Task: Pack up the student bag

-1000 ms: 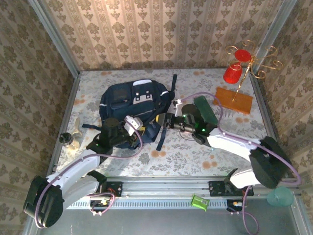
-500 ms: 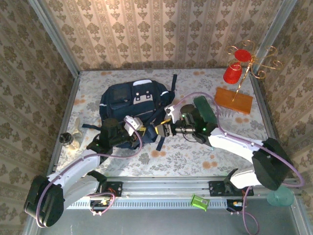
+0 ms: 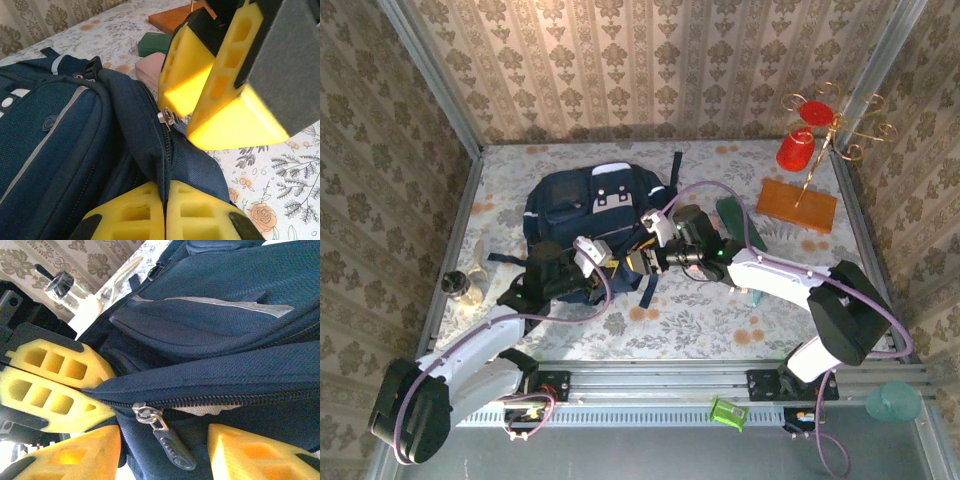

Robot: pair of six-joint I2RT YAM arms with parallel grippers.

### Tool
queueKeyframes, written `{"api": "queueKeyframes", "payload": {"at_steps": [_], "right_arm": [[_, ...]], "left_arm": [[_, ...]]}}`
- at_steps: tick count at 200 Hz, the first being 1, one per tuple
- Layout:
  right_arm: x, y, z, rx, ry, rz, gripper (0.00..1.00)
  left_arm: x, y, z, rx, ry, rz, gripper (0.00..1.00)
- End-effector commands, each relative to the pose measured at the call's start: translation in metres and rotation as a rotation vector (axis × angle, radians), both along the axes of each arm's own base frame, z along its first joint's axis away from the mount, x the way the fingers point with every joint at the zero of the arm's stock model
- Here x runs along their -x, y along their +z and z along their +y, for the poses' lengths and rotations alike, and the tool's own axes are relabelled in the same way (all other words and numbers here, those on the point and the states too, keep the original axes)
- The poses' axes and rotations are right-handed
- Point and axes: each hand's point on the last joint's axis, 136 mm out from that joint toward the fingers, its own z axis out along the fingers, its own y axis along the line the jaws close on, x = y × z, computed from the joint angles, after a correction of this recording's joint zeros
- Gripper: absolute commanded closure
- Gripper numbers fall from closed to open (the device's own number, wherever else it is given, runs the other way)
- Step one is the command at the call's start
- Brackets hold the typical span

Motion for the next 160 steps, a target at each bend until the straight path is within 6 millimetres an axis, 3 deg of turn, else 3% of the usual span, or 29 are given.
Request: {"api": "queueKeyframes", "payload": {"at_steps": [1, 116, 125, 160], "right_arm": [[-0.001, 0.001, 0.007, -0.001, 0.030, -0.006, 0.53], [-0.008, -0.006, 0.001, 0.017, -0.031, 0.002, 0.95], [-0.013, -0.010, -0.005, 0.039, -0.075, 0.011, 1.00], [-0.036, -0.028, -0.052, 0.149, -0.323, 0.062, 1.00]], "left_arm": [[0.002, 0.039, -0.011, 0.101, -0.053, -0.110, 1.00], [0.000, 0.031, -0.009, 0.067, -0.036, -0.103, 1.00], [-0.001, 0.031, -0.009, 0.065, -0.030, -0.102, 1.00], [-0.003, 0.029, -0.005, 0.051, -0.002, -0.102, 1.00]]}}
